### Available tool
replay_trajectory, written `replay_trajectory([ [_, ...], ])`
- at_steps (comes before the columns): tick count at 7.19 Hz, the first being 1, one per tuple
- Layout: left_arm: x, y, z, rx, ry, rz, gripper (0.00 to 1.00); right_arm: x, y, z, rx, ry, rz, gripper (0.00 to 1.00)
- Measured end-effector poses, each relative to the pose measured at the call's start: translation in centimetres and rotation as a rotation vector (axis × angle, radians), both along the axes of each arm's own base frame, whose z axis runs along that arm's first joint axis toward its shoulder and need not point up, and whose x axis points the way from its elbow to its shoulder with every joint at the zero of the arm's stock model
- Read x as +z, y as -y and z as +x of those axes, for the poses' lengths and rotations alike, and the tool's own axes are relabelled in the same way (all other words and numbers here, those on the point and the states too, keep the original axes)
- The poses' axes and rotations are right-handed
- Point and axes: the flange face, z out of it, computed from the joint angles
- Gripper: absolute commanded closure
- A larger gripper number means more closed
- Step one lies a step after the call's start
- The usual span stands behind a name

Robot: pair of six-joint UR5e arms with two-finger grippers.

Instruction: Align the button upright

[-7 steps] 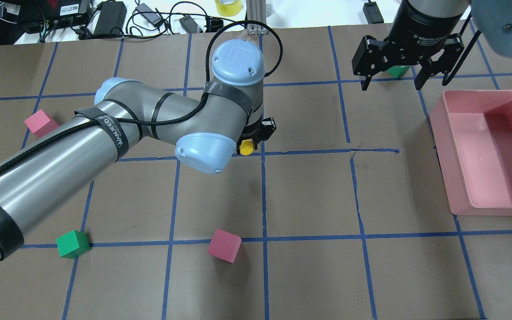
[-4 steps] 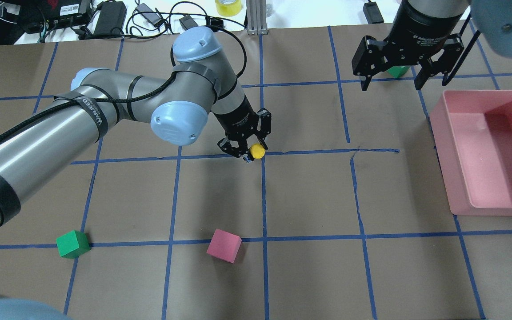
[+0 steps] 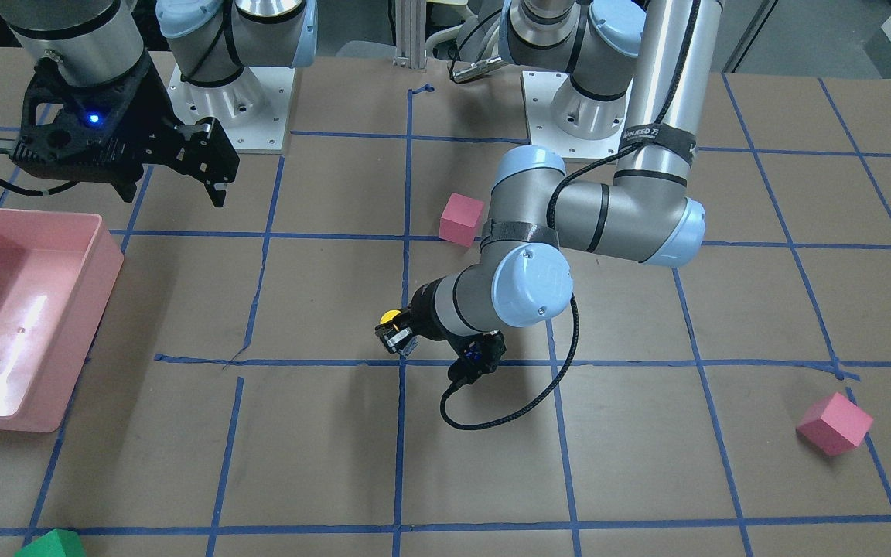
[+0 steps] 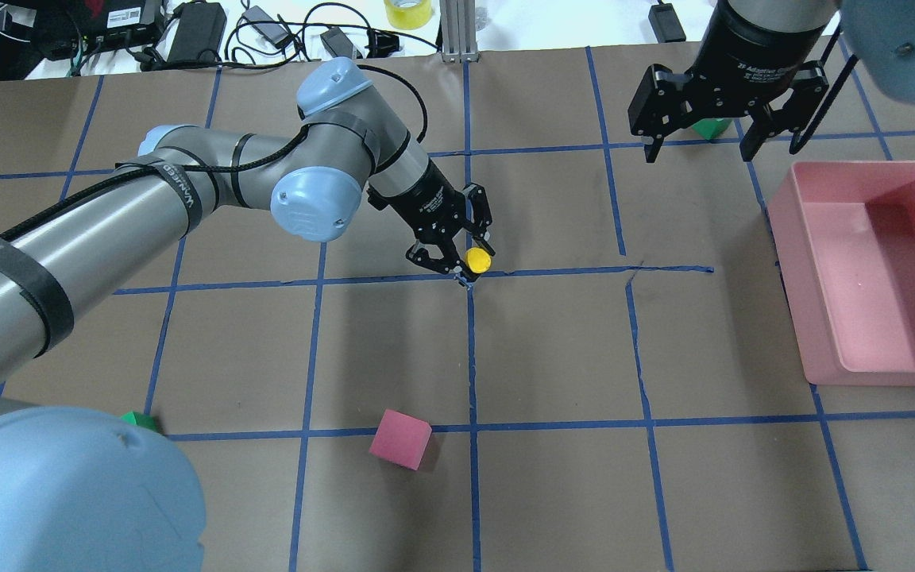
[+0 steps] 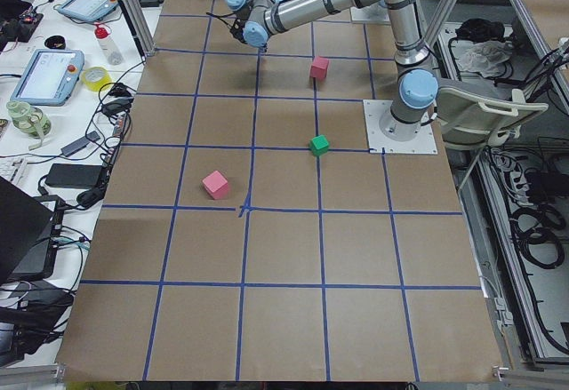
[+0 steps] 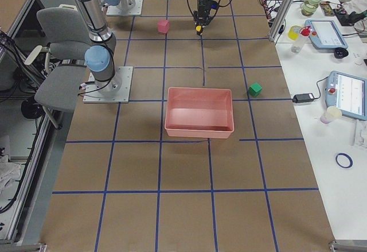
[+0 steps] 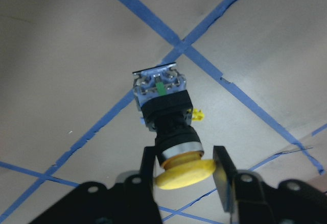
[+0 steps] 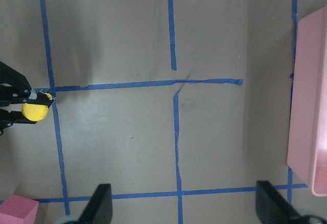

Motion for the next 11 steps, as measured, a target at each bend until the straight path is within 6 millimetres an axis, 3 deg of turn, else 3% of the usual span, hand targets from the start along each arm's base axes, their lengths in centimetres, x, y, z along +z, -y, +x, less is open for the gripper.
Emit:
replay_trajectory([
  [2,-0.8,0.7,1.0,-0.004,-0.037,0.000,1.00,0.0,0.0,0.0,0.001,0.001,0.000,0.00],
  [3,-1.3,0.7,1.2,-0.011,-0.048,0.004,0.06,0.0,0.0,0.0,0.001,0.001,0.000,0.00],
  [5,-2.2,0.7,1.3,-0.034,-0.058,0.004,0.00,0.0,0.0,0.0,0.001,0.002,0.000,0.00],
  [7,-0.6,1.3,2.0,-0.034,-0.060,-0.031,0.00,-0.1,0.0,0.0,0.000,0.002,0.003,0.00],
  [9,5.1,1.8,4.3,-0.046,-0.053,-0.126,0.02,-0.5,-0.1,0.0,-0.001,0.002,0.013,0.00],
  [11,12.9,-0.7,6.2,-0.218,0.027,-0.198,0.01,-0.6,-0.2,0.0,-0.001,0.002,0.015,0.00],
])
